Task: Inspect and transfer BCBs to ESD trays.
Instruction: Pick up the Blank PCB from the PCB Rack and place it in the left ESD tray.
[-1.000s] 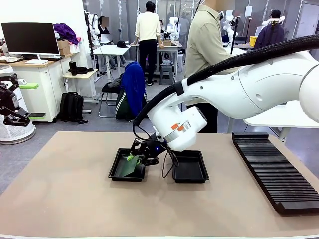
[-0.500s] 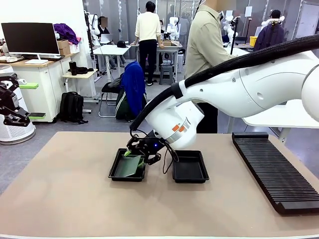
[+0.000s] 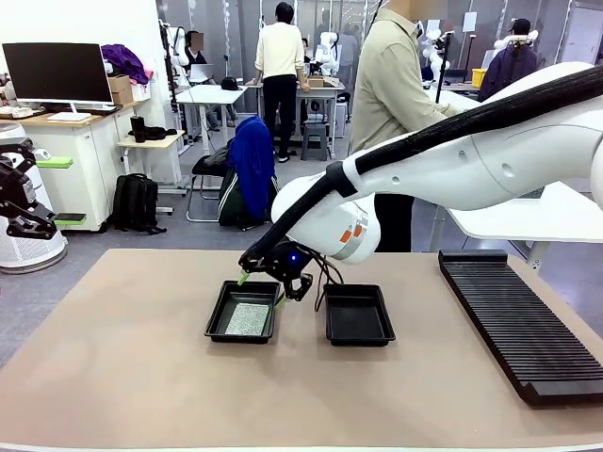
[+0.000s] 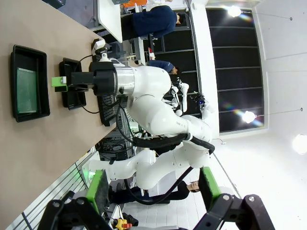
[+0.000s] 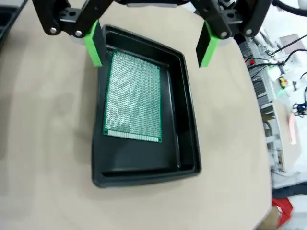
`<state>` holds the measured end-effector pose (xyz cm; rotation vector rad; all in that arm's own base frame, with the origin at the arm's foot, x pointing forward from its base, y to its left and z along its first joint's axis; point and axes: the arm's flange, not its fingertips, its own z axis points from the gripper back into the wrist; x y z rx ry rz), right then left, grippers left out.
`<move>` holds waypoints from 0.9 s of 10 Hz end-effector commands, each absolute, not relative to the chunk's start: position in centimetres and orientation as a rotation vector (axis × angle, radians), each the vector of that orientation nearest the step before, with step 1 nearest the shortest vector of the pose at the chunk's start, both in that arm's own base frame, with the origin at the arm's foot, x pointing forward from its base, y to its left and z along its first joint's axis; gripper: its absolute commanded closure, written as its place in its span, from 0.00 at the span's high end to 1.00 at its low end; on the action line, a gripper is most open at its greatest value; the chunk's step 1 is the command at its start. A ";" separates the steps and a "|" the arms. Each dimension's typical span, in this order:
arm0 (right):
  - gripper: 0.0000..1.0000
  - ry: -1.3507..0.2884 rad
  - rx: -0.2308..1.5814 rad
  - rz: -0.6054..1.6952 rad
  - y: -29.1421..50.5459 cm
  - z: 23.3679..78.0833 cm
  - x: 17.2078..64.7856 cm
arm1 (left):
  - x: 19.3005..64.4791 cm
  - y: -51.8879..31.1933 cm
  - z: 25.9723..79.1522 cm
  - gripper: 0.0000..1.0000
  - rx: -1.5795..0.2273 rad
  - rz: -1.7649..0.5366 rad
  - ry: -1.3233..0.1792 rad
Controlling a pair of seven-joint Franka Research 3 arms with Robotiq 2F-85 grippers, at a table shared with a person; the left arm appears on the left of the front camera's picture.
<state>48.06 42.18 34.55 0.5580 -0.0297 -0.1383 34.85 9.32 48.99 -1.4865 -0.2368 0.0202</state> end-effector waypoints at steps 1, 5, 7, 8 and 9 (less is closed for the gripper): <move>1.00 -0.008 0.467 -0.142 43.3 37.1 48.1 | 34.8 9.4 49.0 1.00 -1.488 0.022 -0.239; 1.00 0.025 0.345 -0.124 43.3 39.9 47.8 | 34.8 9.4 49.0 1.00 -1.488 0.022 -0.239; 1.00 0.046 0.286 -0.114 43.3 40.4 48.0 | 34.8 9.4 49.0 1.00 -1.488 0.022 -0.239; 1.00 0.047 0.267 -0.108 43.3 40.6 48.1 | 34.8 9.4 49.0 1.00 -1.488 0.022 -0.239; 1.00 0.047 0.253 -0.110 43.4 40.8 48.2 | 34.8 9.4 49.0 1.00 -1.488 0.022 -0.239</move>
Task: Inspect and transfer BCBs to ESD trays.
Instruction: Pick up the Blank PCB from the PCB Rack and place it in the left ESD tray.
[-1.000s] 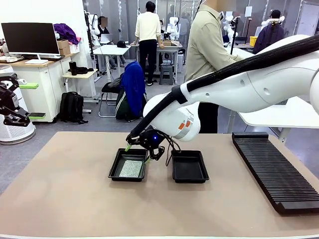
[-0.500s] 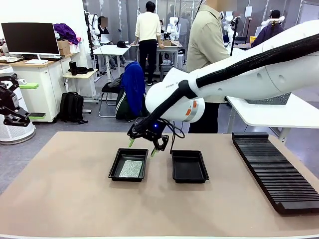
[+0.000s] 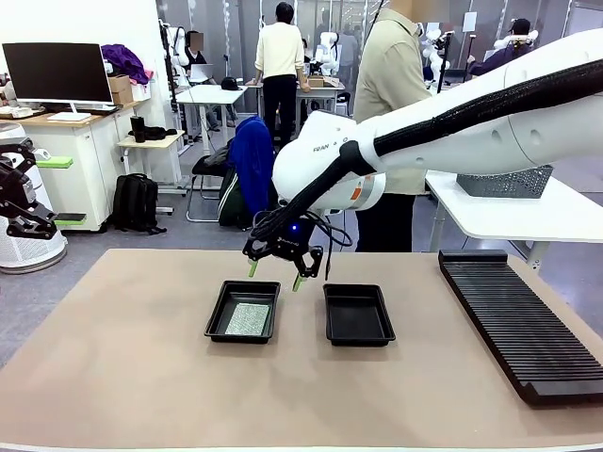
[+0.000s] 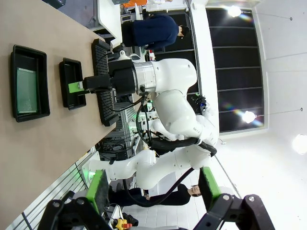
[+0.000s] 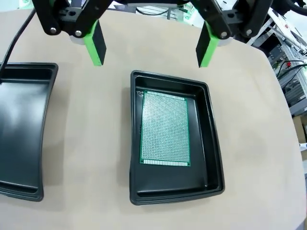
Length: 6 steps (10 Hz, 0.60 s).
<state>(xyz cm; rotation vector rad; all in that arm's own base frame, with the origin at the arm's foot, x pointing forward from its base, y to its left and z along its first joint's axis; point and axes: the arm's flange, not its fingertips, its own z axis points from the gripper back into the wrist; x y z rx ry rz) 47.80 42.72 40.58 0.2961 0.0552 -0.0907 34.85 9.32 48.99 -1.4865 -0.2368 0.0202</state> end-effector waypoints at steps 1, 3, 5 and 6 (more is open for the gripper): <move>1.00 0.045 0.238 -0.109 43.3 40.9 48.3 | 34.8 9.4 49.0 1.00 -1.488 0.022 -0.239; 1.00 0.055 0.296 -0.091 42.7 40.6 47.8 | 34.8 9.4 49.0 1.00 -1.488 0.022 -0.239; 1.00 0.055 0.296 -0.091 42.7 40.6 47.8 | 34.8 9.4 49.0 1.00 -1.488 0.022 -0.239; 1.00 0.055 0.296 -0.091 42.7 40.6 47.8 | 34.8 9.4 49.0 1.00 -1.488 0.022 -0.239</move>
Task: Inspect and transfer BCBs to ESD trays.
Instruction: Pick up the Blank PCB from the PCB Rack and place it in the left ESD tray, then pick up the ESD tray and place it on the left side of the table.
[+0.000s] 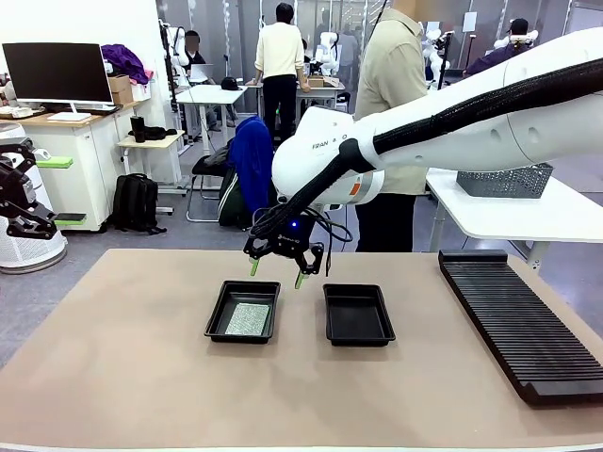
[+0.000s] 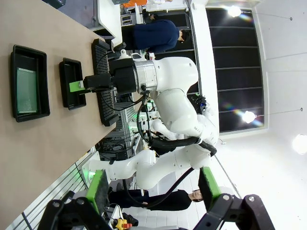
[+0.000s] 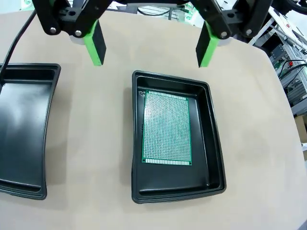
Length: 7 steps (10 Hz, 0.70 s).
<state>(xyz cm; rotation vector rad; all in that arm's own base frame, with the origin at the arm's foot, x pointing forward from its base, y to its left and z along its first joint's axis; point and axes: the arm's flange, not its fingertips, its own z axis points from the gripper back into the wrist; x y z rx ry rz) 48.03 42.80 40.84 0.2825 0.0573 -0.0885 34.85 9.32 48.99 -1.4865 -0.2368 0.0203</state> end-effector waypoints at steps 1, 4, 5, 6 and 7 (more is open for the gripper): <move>1.00 0.055 0.296 -0.091 42.7 40.6 47.8 | 34.8 9.4 49.0 1.00 -1.488 0.022 -0.239; 1.00 0.055 0.296 -0.091 42.7 40.6 47.8 | 34.8 9.4 49.0 1.00 -1.488 0.022 -0.239; 1.00 0.055 0.296 -0.091 42.7 40.6 47.8 | 34.8 9.4 49.0 1.00 -1.488 0.022 -0.239; 1.00 0.055 0.296 -0.091 42.7 40.6 47.8 | 34.8 9.4 49.0 1.00 -1.488 0.022 -0.239; 1.00 0.055 0.296 -0.091 42.7 40.6 47.8 | 34.8 9.4 49.0 1.00 -1.488 0.022 -0.239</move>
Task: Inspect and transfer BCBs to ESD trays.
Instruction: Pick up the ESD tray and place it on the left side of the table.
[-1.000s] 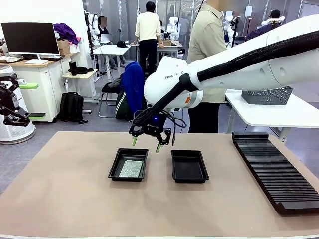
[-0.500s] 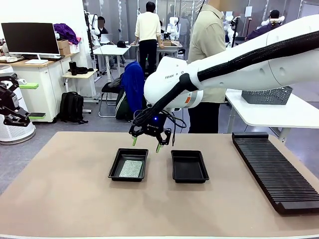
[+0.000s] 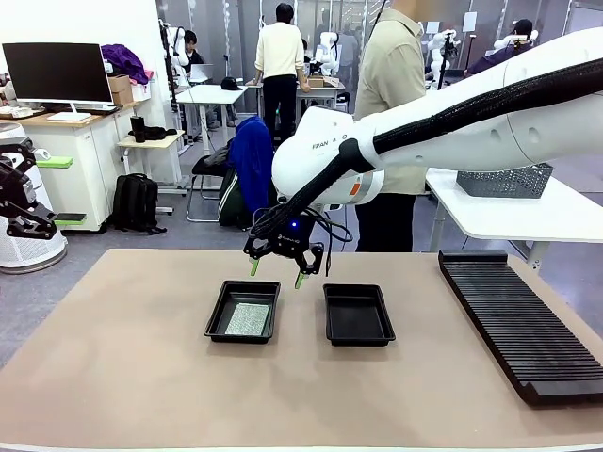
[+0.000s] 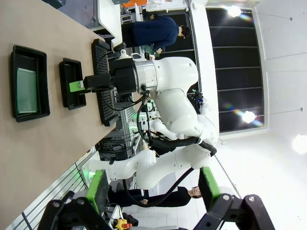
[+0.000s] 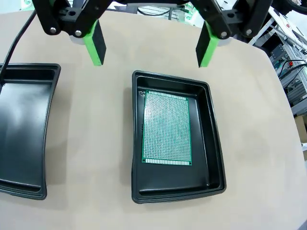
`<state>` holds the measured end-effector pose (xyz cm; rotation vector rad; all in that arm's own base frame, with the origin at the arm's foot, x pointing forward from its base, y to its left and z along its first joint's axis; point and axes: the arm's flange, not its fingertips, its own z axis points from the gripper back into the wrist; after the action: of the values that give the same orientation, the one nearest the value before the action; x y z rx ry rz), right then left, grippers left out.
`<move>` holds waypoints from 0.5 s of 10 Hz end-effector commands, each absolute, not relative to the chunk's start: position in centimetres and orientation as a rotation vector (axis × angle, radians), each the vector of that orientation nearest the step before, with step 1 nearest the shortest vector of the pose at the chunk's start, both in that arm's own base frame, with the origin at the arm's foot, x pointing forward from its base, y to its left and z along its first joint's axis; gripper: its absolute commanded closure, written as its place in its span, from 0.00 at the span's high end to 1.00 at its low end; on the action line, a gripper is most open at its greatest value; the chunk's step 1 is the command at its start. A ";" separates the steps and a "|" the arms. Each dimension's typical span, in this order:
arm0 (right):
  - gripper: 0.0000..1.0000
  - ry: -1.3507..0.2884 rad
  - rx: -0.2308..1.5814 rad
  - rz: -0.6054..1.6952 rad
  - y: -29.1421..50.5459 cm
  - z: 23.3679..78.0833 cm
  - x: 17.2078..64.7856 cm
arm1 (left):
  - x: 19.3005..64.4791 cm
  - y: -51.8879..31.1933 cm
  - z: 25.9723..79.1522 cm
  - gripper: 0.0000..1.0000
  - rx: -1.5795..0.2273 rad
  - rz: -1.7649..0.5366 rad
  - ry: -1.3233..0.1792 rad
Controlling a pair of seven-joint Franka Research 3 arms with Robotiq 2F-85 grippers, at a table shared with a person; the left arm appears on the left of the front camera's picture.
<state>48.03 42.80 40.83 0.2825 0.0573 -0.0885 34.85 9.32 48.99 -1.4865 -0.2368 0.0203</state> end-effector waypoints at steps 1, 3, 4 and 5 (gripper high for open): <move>1.00 0.055 0.296 -0.091 42.7 40.6 47.8 | 34.8 9.4 49.0 1.00 -1.488 0.022 -0.239; 1.00 0.055 0.296 -0.091 42.7 40.6 47.8 | 34.8 9.4 49.0 1.00 -1.488 0.022 -0.239; 1.00 0.055 0.296 -0.091 42.7 40.6 47.8 | 34.8 9.4 49.0 1.00 -1.488 0.022 -0.239; 1.00 0.055 0.296 -0.091 42.7 40.6 47.8 | 34.8 9.4 49.0 1.00 -1.488 0.022 -0.239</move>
<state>48.03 42.80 40.83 0.2825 0.0573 -0.0885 34.85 9.32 48.99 -1.4865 -0.2368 0.0202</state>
